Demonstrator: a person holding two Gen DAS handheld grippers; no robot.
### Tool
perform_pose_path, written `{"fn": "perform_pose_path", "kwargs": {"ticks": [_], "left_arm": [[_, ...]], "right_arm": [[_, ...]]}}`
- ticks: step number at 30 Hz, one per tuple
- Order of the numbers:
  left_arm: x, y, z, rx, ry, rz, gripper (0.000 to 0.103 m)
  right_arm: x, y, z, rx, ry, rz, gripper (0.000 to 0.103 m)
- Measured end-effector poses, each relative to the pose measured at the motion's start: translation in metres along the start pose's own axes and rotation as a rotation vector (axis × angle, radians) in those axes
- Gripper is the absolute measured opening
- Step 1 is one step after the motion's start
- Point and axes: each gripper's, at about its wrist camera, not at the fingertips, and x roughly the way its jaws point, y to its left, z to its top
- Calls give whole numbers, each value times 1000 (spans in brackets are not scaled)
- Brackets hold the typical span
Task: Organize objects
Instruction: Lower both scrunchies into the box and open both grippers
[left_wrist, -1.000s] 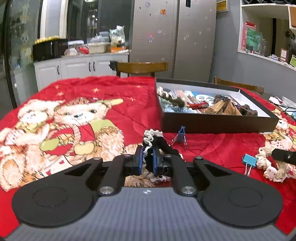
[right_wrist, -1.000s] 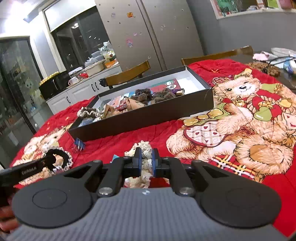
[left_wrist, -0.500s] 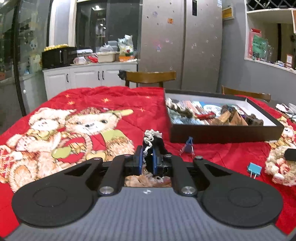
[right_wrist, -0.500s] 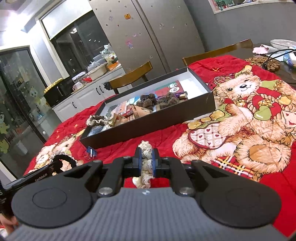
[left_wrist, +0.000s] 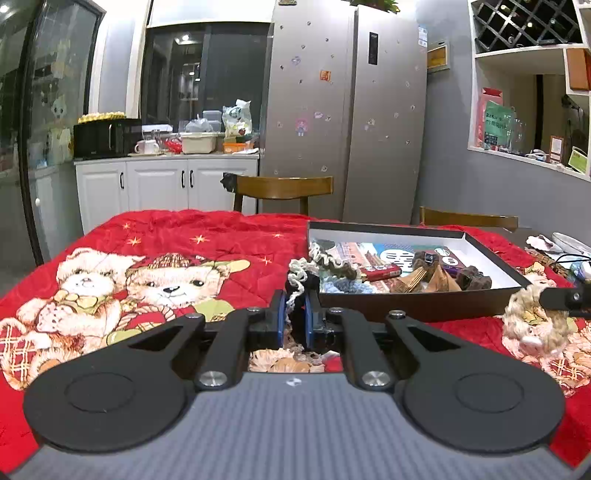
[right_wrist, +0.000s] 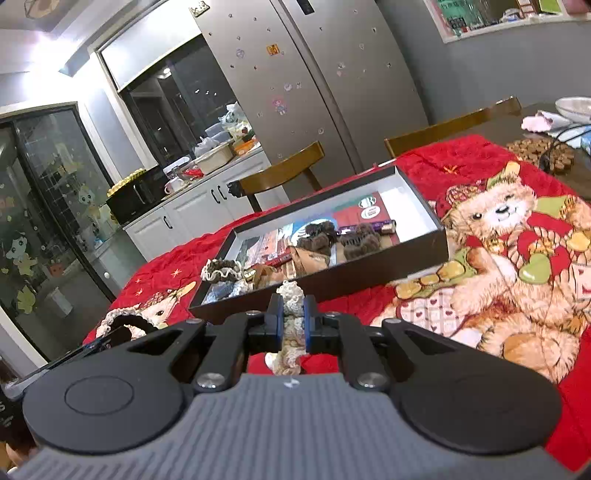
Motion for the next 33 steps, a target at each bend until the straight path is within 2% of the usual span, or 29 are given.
{"fn": "perform_pose_path", "kwargs": {"ticks": [3,9,13,15,20,28,33], "left_arm": [[-2,-9,4,38,-4,36,13],[-9,-15,18,49,-32,43,13],[-11,-19,32,72,-54,93,13],[-10,-20,42,79,-54,122,13],[-10,-22,66,73,-72,151,13],[-3,-31,114,16,-148,134,13],[15,-38,153,-44,-167,63,13]], "right_arm": [[3,5,9,17,16,-26,12],[5,24,34,-25,22,-7,12],[8,39,49,-70,23,9,12],[9,42,54,-65,-1,11,12],[23,44,72,-34,11,49,12],[46,34,101,36,5,68,12],[62,26,121,83,4,88,12]]}}
